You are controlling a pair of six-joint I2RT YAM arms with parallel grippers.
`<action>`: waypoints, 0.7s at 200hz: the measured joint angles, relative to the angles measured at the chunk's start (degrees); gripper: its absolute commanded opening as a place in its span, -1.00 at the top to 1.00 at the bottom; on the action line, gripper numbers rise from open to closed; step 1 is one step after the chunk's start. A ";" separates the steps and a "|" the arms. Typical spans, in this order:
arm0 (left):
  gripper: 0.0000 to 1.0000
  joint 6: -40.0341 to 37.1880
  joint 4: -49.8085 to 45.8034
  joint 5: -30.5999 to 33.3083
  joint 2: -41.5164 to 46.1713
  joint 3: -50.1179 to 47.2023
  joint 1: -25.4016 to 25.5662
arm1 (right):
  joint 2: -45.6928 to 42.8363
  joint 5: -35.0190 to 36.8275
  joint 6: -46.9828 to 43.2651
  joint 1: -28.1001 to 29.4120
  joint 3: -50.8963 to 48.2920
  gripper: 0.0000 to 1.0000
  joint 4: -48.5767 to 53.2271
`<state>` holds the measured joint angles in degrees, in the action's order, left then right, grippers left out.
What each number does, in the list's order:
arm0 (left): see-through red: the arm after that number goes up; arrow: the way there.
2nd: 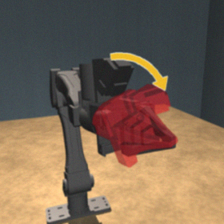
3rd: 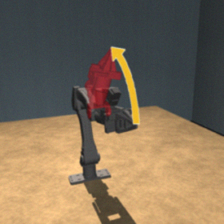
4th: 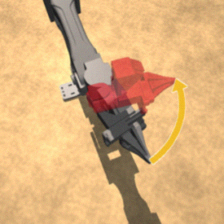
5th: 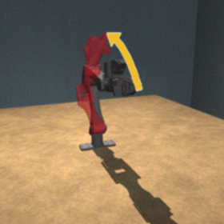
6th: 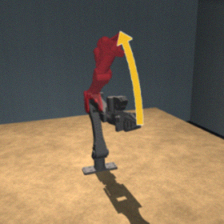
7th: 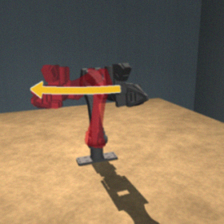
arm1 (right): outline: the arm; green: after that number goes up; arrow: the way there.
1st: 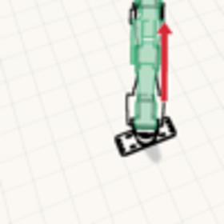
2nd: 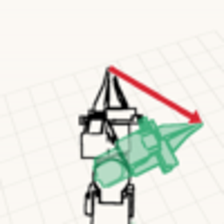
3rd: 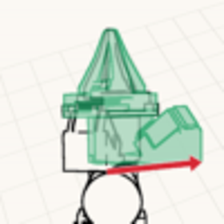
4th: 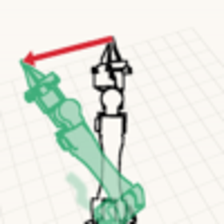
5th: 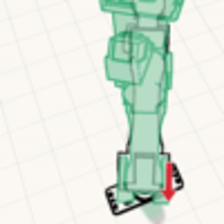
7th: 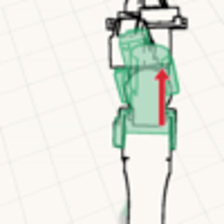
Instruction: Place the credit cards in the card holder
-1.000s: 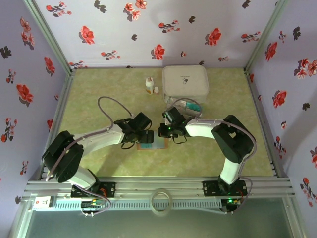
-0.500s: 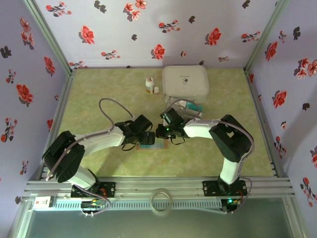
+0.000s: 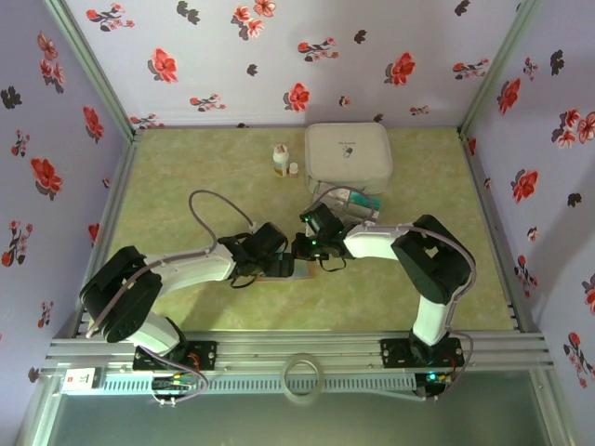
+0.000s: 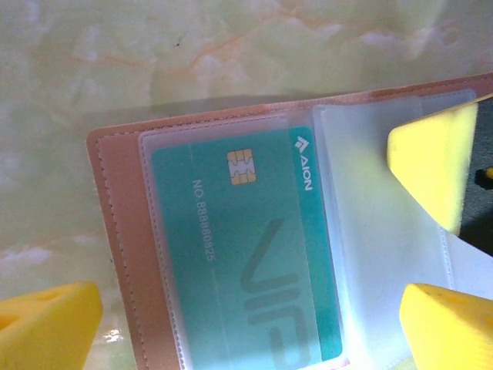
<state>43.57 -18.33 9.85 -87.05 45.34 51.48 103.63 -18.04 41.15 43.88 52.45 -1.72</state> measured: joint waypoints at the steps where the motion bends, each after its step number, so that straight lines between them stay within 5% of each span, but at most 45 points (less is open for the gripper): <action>1: -0.99 0.00 0.02 0.00 0.00 0.00 0.00 | 0.00 0.00 0.00 0.00 0.00 1.00 0.00; 96: -0.99 0.00 2.14 0.63 -1.84 -1.64 0.09 | 0.00 0.00 0.00 0.07 0.52 0.97 0.31; 140: -0.99 0.04 2.95 1.49 -1.77 -2.23 0.33 | -0.98 0.24 0.37 -0.02 1.29 0.51 1.64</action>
<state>43.62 -15.38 11.33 -88.82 43.11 51.81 102.65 -17.80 41.52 43.86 53.74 -0.08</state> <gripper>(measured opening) 0.997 0.186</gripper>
